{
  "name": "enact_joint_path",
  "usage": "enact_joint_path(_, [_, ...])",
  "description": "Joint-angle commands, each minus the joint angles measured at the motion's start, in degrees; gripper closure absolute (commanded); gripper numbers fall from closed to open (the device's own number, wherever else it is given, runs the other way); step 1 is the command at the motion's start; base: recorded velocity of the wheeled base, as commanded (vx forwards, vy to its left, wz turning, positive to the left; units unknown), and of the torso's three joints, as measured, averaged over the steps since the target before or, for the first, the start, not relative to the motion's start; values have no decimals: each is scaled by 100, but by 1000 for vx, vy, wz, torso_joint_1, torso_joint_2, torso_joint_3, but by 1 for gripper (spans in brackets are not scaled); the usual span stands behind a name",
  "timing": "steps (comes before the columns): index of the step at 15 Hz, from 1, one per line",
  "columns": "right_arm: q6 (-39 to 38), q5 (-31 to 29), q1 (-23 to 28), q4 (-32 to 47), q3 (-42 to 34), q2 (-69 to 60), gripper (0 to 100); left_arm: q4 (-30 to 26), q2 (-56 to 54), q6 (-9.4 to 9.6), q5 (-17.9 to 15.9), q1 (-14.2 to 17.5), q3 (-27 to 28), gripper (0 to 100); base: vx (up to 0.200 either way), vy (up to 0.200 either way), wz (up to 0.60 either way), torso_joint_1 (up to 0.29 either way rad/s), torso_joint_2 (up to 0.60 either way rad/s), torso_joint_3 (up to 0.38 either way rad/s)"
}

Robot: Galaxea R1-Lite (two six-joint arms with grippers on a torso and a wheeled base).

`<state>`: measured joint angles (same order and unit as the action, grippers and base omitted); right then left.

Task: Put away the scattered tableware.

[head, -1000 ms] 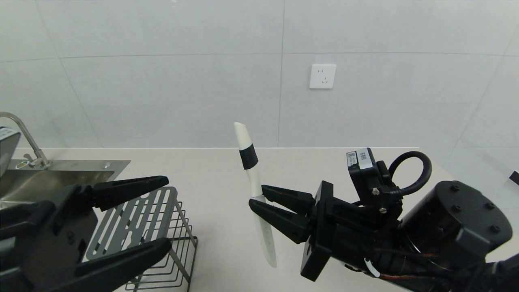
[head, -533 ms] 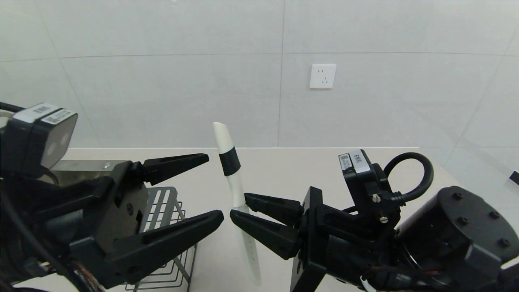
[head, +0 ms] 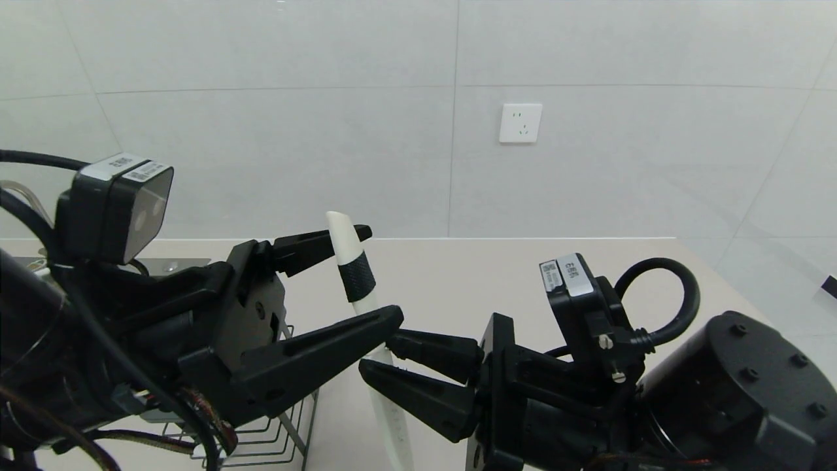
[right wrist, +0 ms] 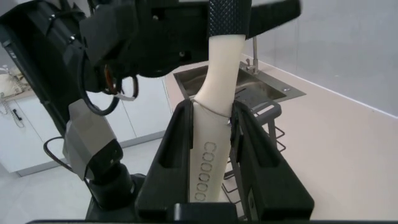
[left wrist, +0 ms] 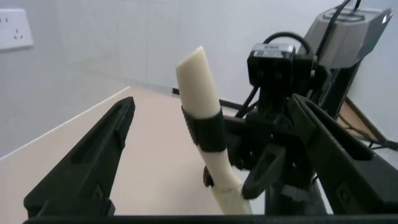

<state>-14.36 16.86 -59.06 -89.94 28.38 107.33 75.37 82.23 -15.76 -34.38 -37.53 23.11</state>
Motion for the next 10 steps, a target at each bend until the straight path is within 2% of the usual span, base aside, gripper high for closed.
enact_joint_path(1, [12,2,-17,-6,-8,-1,100,65,136,-102,1,-8,-26,0,0,0,0,0,0,0])
enact_joint_path(2, [21,2,-17,-6,-8,-1,100,74,127,-243,-8,-8,0,0,0,0,0,0,0,0])
enact_joint_path(3, [30,2,-9,-6,10,8,100,74,145,-269,-8,-17,18,0,0,0,0,0,0,0])
enact_joint_path(10, [47,-16,202,-6,-25,-1,100,83,417,-278,-8,-52,325,0,0,0,0,0,0,0])
